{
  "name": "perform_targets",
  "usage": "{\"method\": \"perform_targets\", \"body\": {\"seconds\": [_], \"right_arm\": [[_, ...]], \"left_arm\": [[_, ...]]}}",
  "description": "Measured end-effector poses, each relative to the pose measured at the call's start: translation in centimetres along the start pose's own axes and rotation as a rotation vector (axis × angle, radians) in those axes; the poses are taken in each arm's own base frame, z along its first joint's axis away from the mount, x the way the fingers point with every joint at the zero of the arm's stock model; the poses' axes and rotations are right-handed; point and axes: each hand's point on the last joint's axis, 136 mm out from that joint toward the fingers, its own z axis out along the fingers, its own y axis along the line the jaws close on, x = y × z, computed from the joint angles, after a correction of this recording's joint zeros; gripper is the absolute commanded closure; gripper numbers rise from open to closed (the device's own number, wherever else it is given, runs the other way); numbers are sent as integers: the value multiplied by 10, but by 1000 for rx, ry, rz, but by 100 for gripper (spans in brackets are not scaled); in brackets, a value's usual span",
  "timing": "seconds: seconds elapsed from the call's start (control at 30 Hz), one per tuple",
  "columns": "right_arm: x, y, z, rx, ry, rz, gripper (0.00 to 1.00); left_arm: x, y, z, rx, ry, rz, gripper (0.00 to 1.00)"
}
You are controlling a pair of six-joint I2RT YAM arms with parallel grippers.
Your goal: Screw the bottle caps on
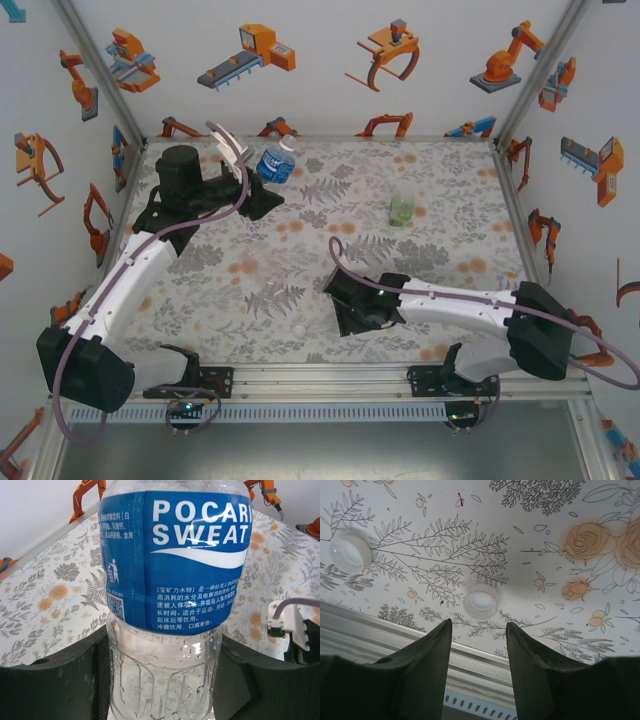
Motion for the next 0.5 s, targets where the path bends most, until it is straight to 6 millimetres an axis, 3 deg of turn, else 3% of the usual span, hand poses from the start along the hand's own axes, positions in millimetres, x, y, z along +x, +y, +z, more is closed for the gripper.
{"method": "perform_targets", "body": {"seconds": [0.5], "right_arm": [[7,-5,27,62,44,21,61]], "left_arm": [[2,0,0,-2,4,-3,100]]}}
